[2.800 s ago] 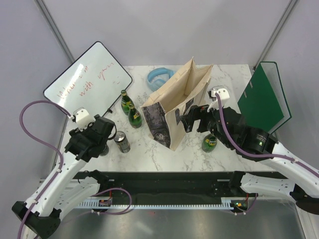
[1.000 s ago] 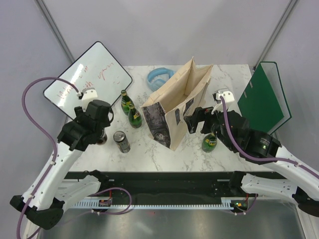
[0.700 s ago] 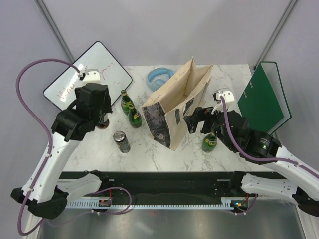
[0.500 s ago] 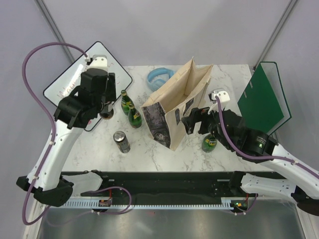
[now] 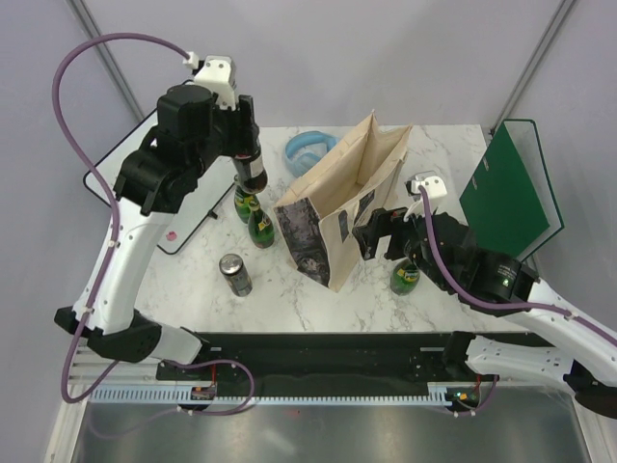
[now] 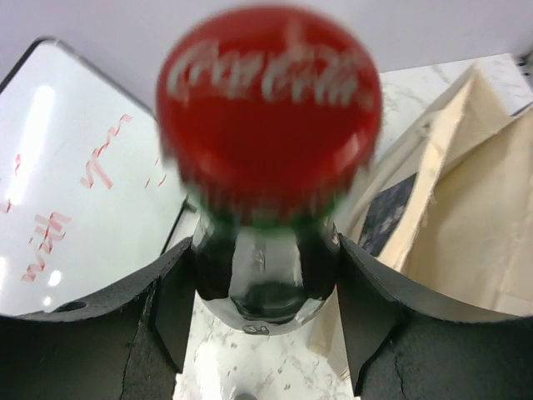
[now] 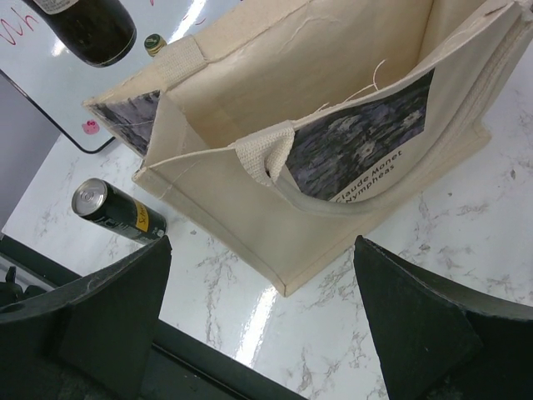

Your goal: Place the beverage into the canvas bag

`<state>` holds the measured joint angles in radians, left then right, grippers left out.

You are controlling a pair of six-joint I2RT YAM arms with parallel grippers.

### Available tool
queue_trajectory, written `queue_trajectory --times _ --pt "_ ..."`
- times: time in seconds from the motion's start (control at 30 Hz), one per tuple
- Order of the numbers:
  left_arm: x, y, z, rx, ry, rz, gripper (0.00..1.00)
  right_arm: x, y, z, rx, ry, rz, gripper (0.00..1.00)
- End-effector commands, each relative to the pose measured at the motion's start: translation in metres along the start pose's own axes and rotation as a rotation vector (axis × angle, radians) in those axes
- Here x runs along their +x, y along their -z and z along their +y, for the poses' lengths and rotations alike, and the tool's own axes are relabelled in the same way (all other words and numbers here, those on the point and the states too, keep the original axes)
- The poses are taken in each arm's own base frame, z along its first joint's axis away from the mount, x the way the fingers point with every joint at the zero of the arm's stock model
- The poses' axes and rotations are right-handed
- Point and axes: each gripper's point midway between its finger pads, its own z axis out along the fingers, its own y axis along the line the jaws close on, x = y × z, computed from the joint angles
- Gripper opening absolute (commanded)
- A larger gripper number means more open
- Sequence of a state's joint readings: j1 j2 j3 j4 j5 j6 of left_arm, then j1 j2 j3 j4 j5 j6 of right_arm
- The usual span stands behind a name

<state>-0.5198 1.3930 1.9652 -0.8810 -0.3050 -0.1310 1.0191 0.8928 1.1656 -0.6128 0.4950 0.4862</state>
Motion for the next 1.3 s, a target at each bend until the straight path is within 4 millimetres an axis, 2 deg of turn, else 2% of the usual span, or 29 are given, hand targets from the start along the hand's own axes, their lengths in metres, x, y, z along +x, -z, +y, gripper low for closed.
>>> queue_trajectory --times 0.0,0.1,0.17,0.3,0.43,0.5,0.53,0.6,0.73,0.77,0.83,0.87,0.93,1.0,1.1,1.13,1.17,1.27 --pt "-0.135 0.048 -0.046 0.226 0.037 -0.447 0.02 -0.016 0.005 0.003 -0.005 -0.035 -0.045 0.98" --pt "-0.149 0.052 -0.066 0.270 0.013 -0.484 0.02 -0.015 0.003 -0.003 0.032 -0.058 -0.052 0.98" --pt "-0.156 0.052 -0.072 0.277 0.008 -0.502 0.02 -0.018 0.002 -0.020 0.139 -0.137 -0.088 0.98" --pt "-0.164 0.056 -0.094 0.338 0.013 -0.543 0.02 -0.027 0.000 -0.041 0.278 -0.209 -0.167 0.98" --pt "-0.170 0.055 -0.118 0.397 0.022 -0.580 0.02 -0.035 -0.008 -0.041 0.323 -0.194 -0.179 0.97" --pt "-0.180 0.060 -0.120 0.391 -0.003 -0.620 0.02 -0.036 -0.013 -0.037 0.321 -0.175 -0.165 0.98" --pt "-0.178 0.052 -0.126 0.392 -0.007 -0.610 0.02 -0.035 -0.016 -0.038 0.331 -0.172 -0.162 0.98" --pt "-0.183 0.054 -0.132 0.418 0.008 -0.624 0.02 -0.035 -0.020 -0.040 0.345 -0.183 -0.163 0.98" --pt "-0.175 0.038 -0.151 0.458 0.015 -0.612 0.02 -0.037 -0.035 -0.050 0.390 -0.197 -0.169 0.96" --pt "-0.170 0.029 -0.158 0.471 0.038 -0.589 0.02 -0.038 -0.038 -0.051 0.395 -0.195 -0.170 0.96" --pt "-0.170 0.025 -0.166 0.492 0.046 -0.595 0.02 -0.040 -0.047 -0.055 0.393 -0.212 -0.157 0.95" --pt "-0.163 0.016 -0.171 0.494 0.043 -0.580 0.02 -0.042 -0.051 -0.057 0.386 -0.225 -0.156 0.95" --pt "-0.163 0.011 -0.175 0.498 0.052 -0.593 0.02 -0.043 -0.062 -0.064 0.357 -0.261 -0.127 0.94" --pt "-0.155 -0.001 -0.180 0.495 0.052 -0.576 0.02 -0.052 -0.069 -0.072 0.337 -0.302 -0.151 0.93" --pt "-0.148 -0.012 -0.185 0.496 0.059 -0.578 0.02 -0.052 -0.081 -0.076 0.314 -0.330 -0.139 0.90" --pt "-0.137 -0.020 -0.189 0.495 0.056 -0.558 0.02 -0.053 -0.085 -0.074 0.297 -0.338 -0.133 0.89" --pt "-0.140 -0.020 -0.189 0.498 0.067 -0.580 0.02 -0.056 -0.087 -0.076 0.295 -0.347 -0.139 0.88" --pt "-0.132 -0.027 -0.195 0.513 0.080 -0.583 0.02 -0.051 -0.098 -0.075 0.278 -0.372 -0.117 0.86"
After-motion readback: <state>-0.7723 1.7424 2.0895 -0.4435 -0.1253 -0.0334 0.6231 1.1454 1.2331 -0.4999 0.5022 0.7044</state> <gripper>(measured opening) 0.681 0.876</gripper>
